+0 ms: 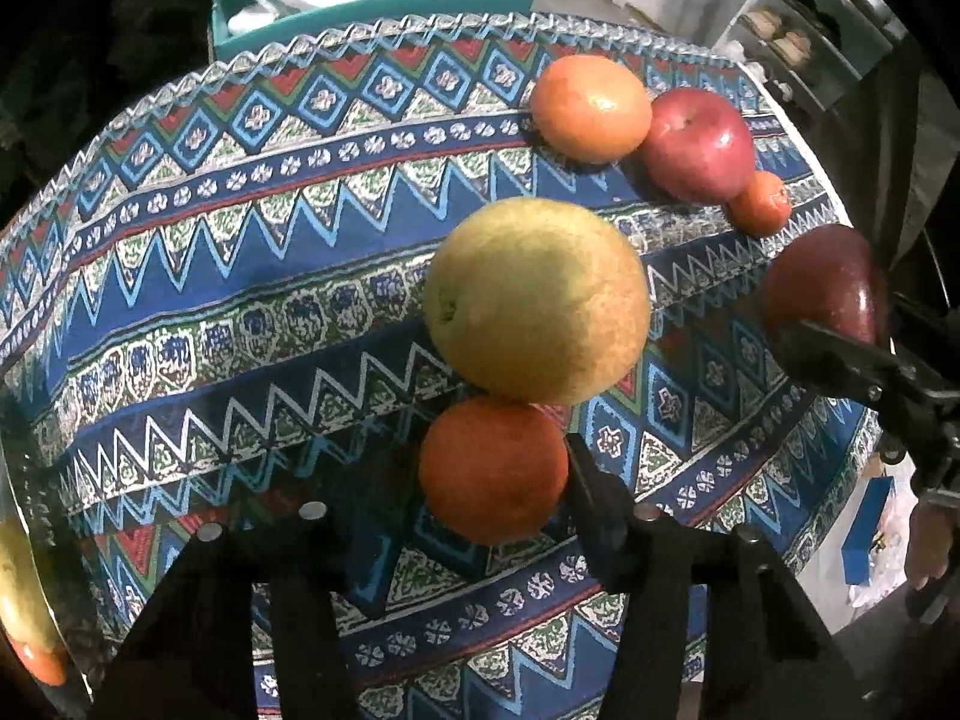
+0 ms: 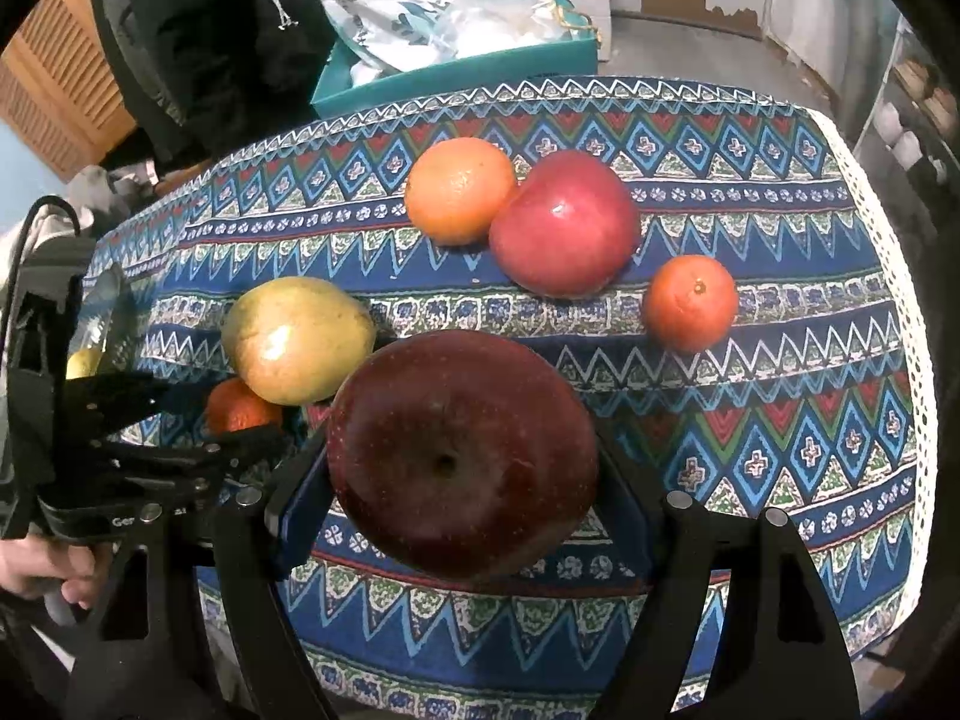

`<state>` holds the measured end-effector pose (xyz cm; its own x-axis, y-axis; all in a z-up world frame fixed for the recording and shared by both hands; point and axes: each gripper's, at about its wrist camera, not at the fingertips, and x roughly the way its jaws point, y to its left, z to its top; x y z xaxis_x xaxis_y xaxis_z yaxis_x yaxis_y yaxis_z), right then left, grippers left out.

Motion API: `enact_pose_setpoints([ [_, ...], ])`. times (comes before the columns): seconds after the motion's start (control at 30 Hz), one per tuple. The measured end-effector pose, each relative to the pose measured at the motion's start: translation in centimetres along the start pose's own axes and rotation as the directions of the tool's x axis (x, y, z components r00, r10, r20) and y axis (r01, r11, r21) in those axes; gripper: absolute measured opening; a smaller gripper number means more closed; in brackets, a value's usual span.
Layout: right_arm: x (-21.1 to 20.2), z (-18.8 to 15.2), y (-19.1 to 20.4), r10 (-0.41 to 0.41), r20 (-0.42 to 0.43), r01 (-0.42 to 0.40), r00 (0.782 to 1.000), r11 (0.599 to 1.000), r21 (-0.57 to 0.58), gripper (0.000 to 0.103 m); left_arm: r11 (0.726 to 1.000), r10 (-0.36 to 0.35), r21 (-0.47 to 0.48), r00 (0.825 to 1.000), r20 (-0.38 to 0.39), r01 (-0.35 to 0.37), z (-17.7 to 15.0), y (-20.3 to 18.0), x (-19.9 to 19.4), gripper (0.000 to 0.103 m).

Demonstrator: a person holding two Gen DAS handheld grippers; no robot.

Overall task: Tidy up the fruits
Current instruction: 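Close the left tool on the tangerine and lift it while the right tool lifts the red apple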

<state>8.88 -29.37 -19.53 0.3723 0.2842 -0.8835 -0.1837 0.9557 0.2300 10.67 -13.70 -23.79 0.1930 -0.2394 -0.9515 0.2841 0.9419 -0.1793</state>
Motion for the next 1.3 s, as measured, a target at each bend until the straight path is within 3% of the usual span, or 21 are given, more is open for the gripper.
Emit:
enact_pose_setpoints([
  [0.3,-1.0,0.5,0.7,-0.008,0.032,0.008,0.999,1.0,-0.018,0.078,0.999,0.026,0.021,0.999,0.019,-0.027,-0.8,0.0,-1.6,0.045],
  [0.6,-4.0,1.5,2.2,-0.023,0.107,0.028,0.994,0.998,-0.049,0.078,0.999,0.036,0.008,0.994,0.104,-0.037,-1.4,0.8,-6.1,0.045],
  [1.03,-9.3,2.0,6.0,0.008,0.21,0.014,0.978,0.994,-0.106,0.078,1.0,0.028,0.006,0.967,0.252,-0.03,-2.0,0.3,-13.1,0.045],
  [1.3,-11.9,2.6,7.9,0.037,0.259,-0.002,0.965,0.991,-0.132,0.078,0.999,0.015,0.022,0.941,0.339,-0.024,-2.5,0.0,-16.9,0.045],
])
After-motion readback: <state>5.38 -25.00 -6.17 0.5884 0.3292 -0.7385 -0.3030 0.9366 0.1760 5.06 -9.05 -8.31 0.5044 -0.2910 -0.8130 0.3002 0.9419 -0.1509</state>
